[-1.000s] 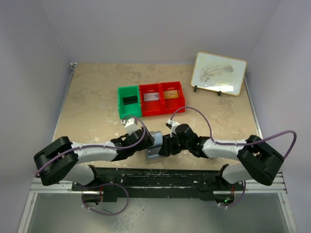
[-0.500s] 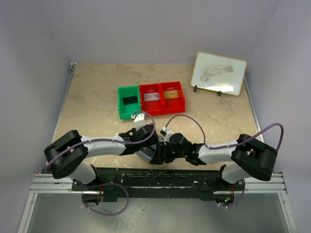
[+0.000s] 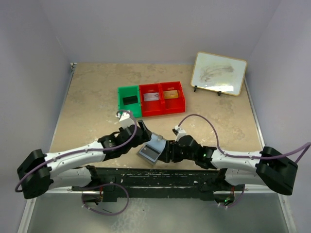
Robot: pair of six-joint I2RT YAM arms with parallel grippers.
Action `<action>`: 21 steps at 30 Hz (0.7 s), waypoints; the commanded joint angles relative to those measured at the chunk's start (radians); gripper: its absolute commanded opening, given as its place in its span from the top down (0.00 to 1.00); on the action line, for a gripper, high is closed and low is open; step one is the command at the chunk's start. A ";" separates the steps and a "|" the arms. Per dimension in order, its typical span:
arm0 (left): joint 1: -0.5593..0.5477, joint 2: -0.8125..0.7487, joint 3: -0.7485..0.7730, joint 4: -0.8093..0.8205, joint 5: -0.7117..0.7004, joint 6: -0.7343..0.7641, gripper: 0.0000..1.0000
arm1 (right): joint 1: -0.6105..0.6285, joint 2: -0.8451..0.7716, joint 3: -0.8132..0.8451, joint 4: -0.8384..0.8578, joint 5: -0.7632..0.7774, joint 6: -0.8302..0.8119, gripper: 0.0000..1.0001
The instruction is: Take the credit cards out of the card holder
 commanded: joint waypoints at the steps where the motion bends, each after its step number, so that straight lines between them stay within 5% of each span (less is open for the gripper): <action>1: -0.005 -0.128 -0.107 -0.072 0.037 -0.092 0.29 | -0.031 -0.045 0.100 -0.090 0.077 -0.087 0.39; 11: -0.014 -0.337 -0.323 -0.011 0.177 -0.240 0.38 | -0.140 0.157 0.290 -0.012 -0.131 -0.244 0.45; 21: -0.053 -0.244 -0.373 0.156 0.191 -0.321 0.59 | -0.140 0.332 0.356 0.025 -0.226 -0.274 0.49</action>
